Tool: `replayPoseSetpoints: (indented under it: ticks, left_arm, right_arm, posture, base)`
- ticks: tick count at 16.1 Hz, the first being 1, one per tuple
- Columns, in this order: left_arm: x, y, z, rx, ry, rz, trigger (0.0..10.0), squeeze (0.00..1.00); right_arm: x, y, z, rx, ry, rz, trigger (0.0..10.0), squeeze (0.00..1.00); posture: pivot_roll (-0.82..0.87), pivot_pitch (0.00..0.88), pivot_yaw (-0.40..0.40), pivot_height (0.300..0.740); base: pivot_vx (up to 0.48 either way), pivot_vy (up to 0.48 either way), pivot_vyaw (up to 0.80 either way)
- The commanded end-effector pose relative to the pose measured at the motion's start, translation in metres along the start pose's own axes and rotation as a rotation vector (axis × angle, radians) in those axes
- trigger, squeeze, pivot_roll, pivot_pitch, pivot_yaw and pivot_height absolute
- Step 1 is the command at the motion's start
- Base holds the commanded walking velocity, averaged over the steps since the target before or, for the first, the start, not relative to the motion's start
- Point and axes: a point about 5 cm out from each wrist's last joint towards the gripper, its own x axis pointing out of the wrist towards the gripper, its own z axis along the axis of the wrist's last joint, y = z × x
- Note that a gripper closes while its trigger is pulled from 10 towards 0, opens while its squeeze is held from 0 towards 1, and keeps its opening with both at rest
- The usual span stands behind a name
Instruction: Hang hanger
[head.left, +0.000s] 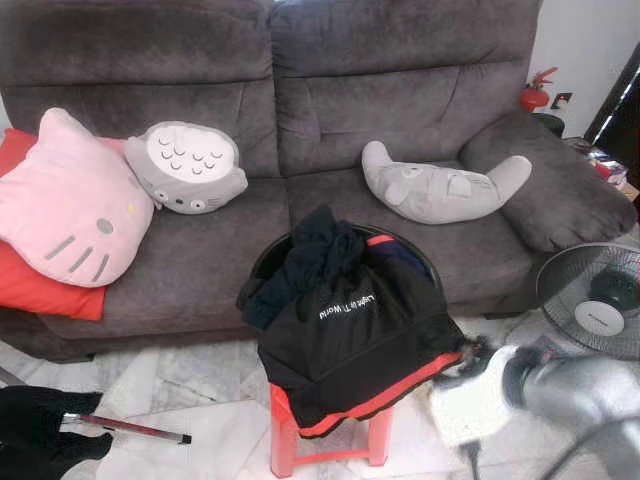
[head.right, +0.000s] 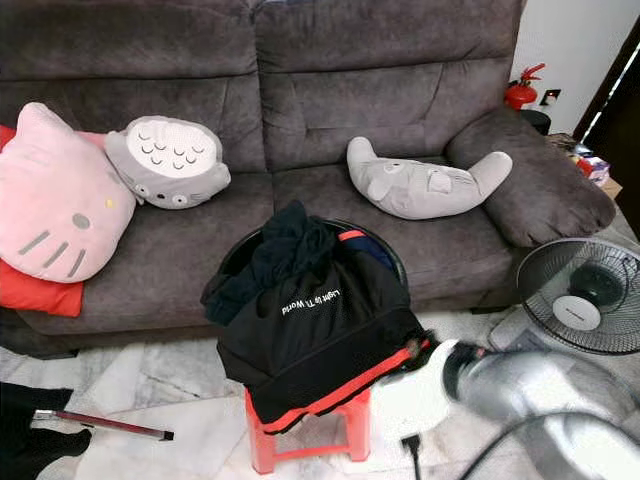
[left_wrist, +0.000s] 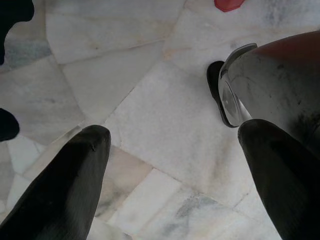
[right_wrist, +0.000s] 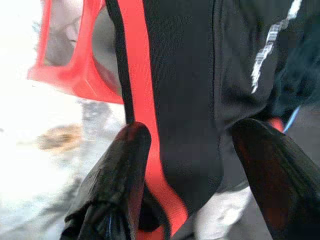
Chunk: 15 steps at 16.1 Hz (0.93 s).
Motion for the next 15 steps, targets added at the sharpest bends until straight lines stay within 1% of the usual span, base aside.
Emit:
replayPoseSetpoints:
  ticks: [1, 2, 3, 4, 5, 6, 7, 8, 9, 11, 12, 13, 14, 15]
  left_arm:
    - [-0.001, -0.008, -0.007, 0.01, 0.032, -0.032, 10.0, 0.0]
    - [-0.001, -0.008, -0.007, 0.01, 0.032, -0.031, 10.0, 0.0]
    - [-0.001, -0.008, -0.007, 0.013, 0.032, -0.031, 10.0, 0.0]
    - [-0.001, -0.008, -0.007, 0.015, 0.031, -0.032, 10.0, 0.0]
    - [-0.001, -0.008, -0.007, 0.016, 0.031, -0.032, 10.0, 0.0]
    - [-0.001, -0.008, -0.006, 0.013, 0.031, -0.032, 10.0, 0.0]
    - [-0.001, -0.009, -0.006, 0.01, 0.031, -0.031, 10.0, 0.0]
    - [-0.001, -0.009, -0.006, 0.005, 0.03, -0.031, 10.0, 0.0]
    - [-0.001, -0.009, -0.006, 0.004, 0.03, -0.031, 10.0, 0.0]
    - [-0.001, -0.009, -0.006, 0.006, 0.03, -0.031, 10.0, 0.0]
    - [-0.001, -0.009, -0.006, 0.009, 0.03, -0.031, 10.0, 0.0]
    - [-0.001, -0.009, -0.006, 0.011, 0.03, -0.031, 10.0, 0.0]
    - [-0.001, -0.008, -0.006, 0.022, 0.031, -0.025, 10.0, 0.0]
    - [-0.001, -0.008, -0.006, 0.017, 0.032, -0.022, 10.0, 0.0]
  right_arm:
    - [-0.001, -0.008, 0.012, -0.046, -0.014, -0.096, 10.0, 0.0]
    - [-0.001, -0.016, 0.014, 0.005, -0.002, -0.207, 10.0, 0.0]
    - [-0.001, -0.024, 0.017, -0.015, 0.025, -0.319, 10.0, 0.0]
    - [0.001, -0.026, 0.019, -0.085, 0.044, -0.391, 10.0, 0.0]
    - [0.002, -0.026, 0.02, -0.073, 0.044, -0.426, 10.0, 0.0]
    - [0.006, -0.022, 0.019, -0.074, 0.076, -0.535, 10.0, 0.0]
    - [0.008, -0.021, 0.019, -0.076, 0.095, -0.573, 10.0, 0.0]
    - [0.007, -0.023, 0.021, -0.088, 0.131, -0.677, 10.0, 0.0]
    - [0.006, -0.024, 0.023, -0.091, 0.13, -0.698, 10.0, 0.0]
    - [0.0, -0.023, 0.032, -0.15, 0.113, -0.775, 10.0, 0.0]
    - [-0.002, -0.017, 0.037, -0.182, 0.091, -0.798, 10.0, 0.0]
    - [-0.001, -0.006, 0.038, -0.198, 0.081, -0.777, 10.0, 0.0]
    - [0.001, 0.006, 0.036, -0.187, 0.085, -0.753, 10.0, 0.0]
    - [0.002, 0.006, 0.035, -0.183, 0.087, -0.754, 10.0, 0.0]
  posture:
    - [-0.17, 0.062, 0.012, 0.74]
    - [-0.18, 0.063, 0.014, 0.74]
    - [-0.18, 0.063, 0.014, 0.74]
    - [-0.19, 0.061, 0.01, 0.74]
    - [-0.19, 0.061, 0.01, 0.74]
    - [-0.18, 0.059, 0.005, 0.74]
    - [-0.18, 0.059, 0.005, 0.74]
    - [-0.17, 0.058, 0.003, 0.74]
    - [-0.17, 0.058, 0.003, 0.74]
    - [-0.18, 0.057, 0.004, 0.74]
    - [-0.19, 0.056, 0.004, 0.74]
    - [-0.19, 0.055, 0.003, 0.74]
    - [-0.19, 0.053, 0.0, 0.74]
    - [-0.19, 0.051, 0.0, 0.74]
  base:
    - [0.0, 0.0, 0.0]
    - [0.0, 0.0, 0.0]
    - [0.0, 0.0, 0.0]
    - [0.0, 0.0, 0.0]
    - [0.0, 0.0, 0.0]
    - [0.0, 0.0, 0.0]
    - [0.0, 0.0, 0.0]
    - [0.0, 0.0, 0.0]
    - [0.0, 0.0, 0.0]
    - [0.0, 0.0, 0.0]
    - [0.0, 0.0, 0.0]
    - [0.0, 0.0, 0.0]
    - [0.0, 0.0, 0.0]
    - [0.0, 0.0, 0.0]
